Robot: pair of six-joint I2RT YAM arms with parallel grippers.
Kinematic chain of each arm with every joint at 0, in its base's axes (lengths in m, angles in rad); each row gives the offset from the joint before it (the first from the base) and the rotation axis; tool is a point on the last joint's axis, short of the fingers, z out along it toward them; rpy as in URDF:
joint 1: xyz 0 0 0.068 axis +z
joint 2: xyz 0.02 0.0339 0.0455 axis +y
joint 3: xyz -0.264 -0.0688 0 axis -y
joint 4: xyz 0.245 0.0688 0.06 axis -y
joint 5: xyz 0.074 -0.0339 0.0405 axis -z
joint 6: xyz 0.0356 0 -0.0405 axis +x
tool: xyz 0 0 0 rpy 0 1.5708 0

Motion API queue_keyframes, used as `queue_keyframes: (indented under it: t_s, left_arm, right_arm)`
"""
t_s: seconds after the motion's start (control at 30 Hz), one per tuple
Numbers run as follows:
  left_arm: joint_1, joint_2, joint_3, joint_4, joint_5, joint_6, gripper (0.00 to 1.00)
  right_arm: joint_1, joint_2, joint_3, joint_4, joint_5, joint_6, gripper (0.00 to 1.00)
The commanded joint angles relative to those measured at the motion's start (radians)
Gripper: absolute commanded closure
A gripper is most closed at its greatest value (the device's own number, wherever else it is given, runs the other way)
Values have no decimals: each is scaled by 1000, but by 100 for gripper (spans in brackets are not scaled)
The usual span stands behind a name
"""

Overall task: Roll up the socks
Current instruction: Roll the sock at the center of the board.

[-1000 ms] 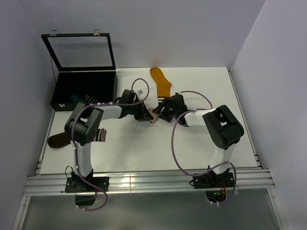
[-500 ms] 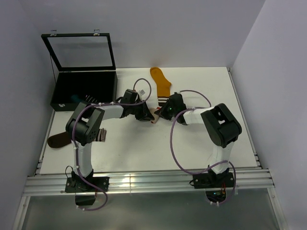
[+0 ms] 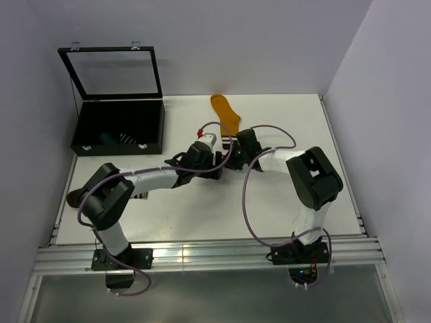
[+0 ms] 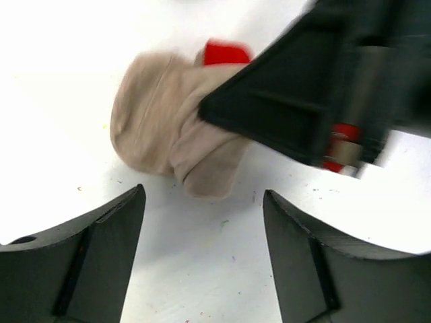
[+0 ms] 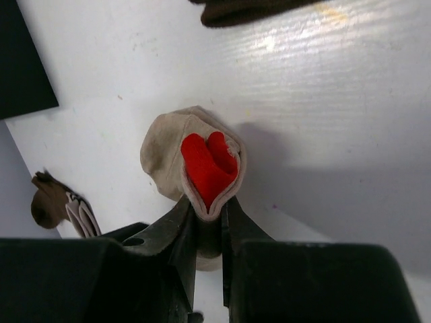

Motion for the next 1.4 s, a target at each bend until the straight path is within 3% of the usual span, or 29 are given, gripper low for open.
queue_keyframes:
  t_s: [0.0,0.17,0.73,1.0,1.37]
  left_arm:
    - [-68,-90,-29,131,-204,141,23]
    - [-134,-95,-51,201,-256,228,23]
    - [-212,40,-19,231,-343,299,50]
    - [-219,77,-11,207,-322,287,55]
    - [-254,214,115,83,-377,288,51]
  right_arm:
    - [6,-39,36,-112,-32,-28,100]
    - [5,-20,78,-196,-48,-57,100]
    - [5,19,96,-216,-99,-67,100]
    - [-6,27,108,-221,-107,-65,100]
    - [-11,35,122,-219,-136,-47,98]
